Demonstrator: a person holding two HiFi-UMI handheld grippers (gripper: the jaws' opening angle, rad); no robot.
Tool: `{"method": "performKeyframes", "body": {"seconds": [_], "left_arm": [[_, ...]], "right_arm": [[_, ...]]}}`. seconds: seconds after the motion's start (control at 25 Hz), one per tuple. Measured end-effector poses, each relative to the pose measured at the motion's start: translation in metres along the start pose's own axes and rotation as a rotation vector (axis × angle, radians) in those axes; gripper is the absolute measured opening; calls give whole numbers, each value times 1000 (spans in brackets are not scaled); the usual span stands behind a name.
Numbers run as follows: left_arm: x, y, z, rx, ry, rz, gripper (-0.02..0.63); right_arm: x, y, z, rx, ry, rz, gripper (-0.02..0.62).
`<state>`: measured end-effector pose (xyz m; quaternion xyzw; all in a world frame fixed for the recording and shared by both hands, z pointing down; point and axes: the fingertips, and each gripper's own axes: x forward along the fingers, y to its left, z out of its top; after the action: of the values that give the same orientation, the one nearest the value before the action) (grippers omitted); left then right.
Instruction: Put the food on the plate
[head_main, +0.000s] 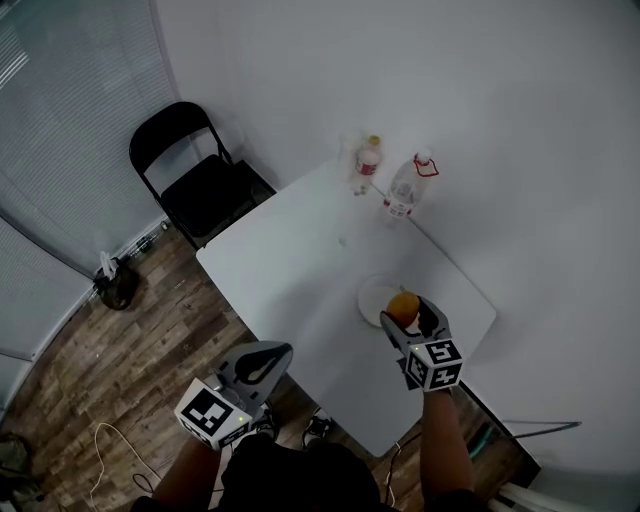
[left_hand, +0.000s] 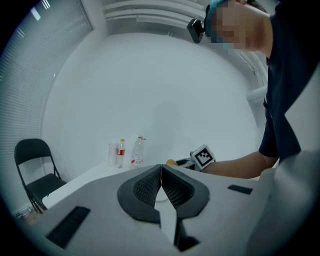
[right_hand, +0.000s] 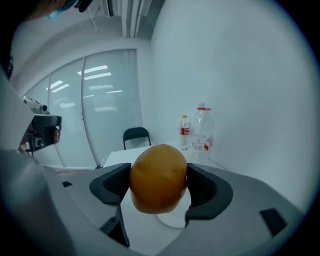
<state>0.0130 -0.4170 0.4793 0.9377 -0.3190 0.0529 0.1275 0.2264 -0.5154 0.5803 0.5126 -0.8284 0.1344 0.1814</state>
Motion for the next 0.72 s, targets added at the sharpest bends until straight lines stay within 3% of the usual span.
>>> {"method": "performKeyframes", "body": {"seconds": [0.2,0.4,0.56,0.72], "left_arm": [[4,22,-14,-33,20,20,23],[8,33,-24,-49,46,29,23],[10,36,-31,-54,56,32,23],[9,43,-33,-95,44,43,23]], "right_arm": [[70,-23,-56,-79,210,-15,348],[106,-41,-99,-129,430,-43,348],[121,-51,-121,-111,521,-40,348],[133,-55,-124,-81,540,-42,348]]}}
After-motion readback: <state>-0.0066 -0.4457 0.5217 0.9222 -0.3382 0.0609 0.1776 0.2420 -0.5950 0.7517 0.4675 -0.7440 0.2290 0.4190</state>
